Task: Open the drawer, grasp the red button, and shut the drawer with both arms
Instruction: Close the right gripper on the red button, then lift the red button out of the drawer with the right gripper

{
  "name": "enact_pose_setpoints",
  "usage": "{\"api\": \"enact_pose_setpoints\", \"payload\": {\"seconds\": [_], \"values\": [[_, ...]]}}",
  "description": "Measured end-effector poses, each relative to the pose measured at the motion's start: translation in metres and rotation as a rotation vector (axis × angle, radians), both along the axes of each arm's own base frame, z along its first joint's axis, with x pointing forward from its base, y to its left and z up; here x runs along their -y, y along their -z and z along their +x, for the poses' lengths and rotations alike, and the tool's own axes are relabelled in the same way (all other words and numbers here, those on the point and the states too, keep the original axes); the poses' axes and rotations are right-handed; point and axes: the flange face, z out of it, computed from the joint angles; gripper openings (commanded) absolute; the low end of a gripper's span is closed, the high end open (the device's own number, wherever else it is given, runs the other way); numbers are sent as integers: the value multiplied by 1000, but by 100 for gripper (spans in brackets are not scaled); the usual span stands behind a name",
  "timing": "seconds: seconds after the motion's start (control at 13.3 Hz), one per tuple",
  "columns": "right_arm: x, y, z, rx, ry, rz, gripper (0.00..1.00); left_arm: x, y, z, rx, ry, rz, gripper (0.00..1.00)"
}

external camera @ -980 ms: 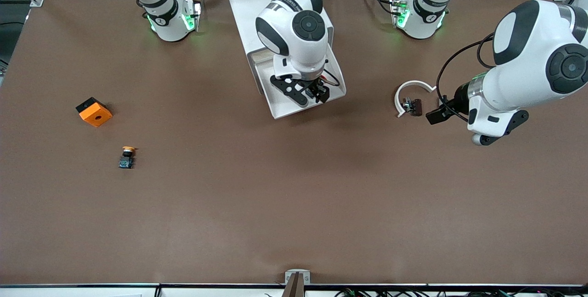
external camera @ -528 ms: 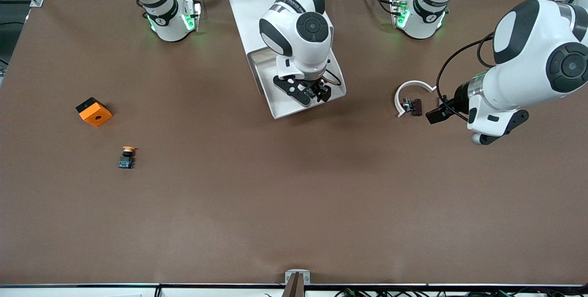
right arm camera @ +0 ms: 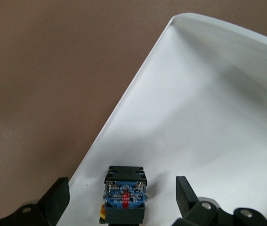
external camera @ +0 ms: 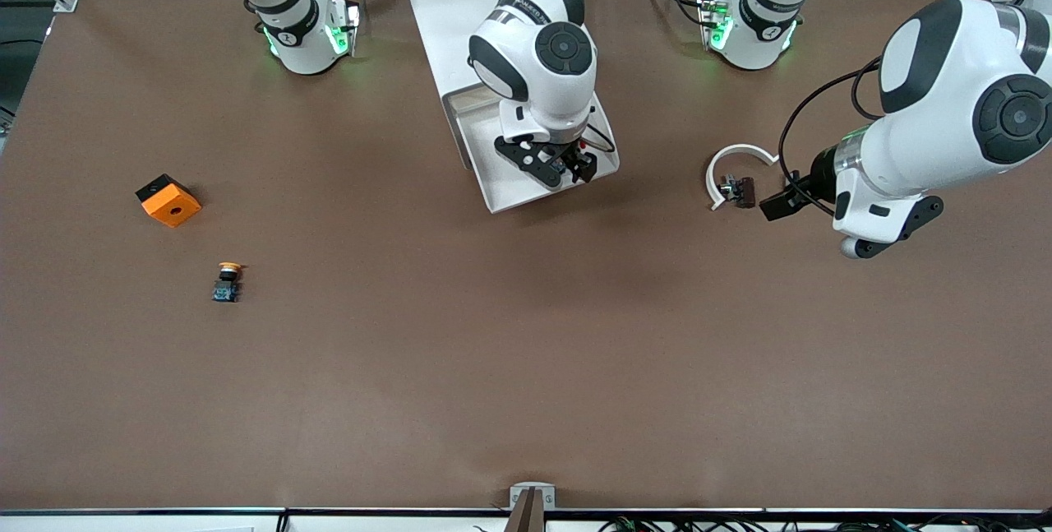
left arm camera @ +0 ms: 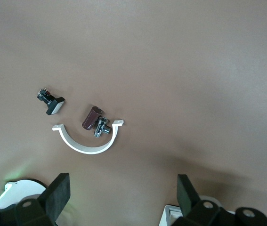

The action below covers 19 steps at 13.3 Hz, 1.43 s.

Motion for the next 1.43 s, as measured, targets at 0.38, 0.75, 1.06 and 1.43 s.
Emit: {"api": "enact_pose_setpoints", "payload": {"seconds": [0.38, 0.75, 1.06, 1.43], "values": [[-3, 2, -2, 3, -4, 3, 89, 3, 1, -1, -3, 6, 0, 100], [-3, 6, -2, 0, -5, -1, 84, 5, 5, -3, -11, 9, 1, 100], [-3, 11, -2, -2, -5, -5, 58, 5, 3, -3, -8, 9, 1, 100], [-4, 12, -2, -1, -6, -4, 0, 5, 3, -3, -8, 9, 1, 100]]}}
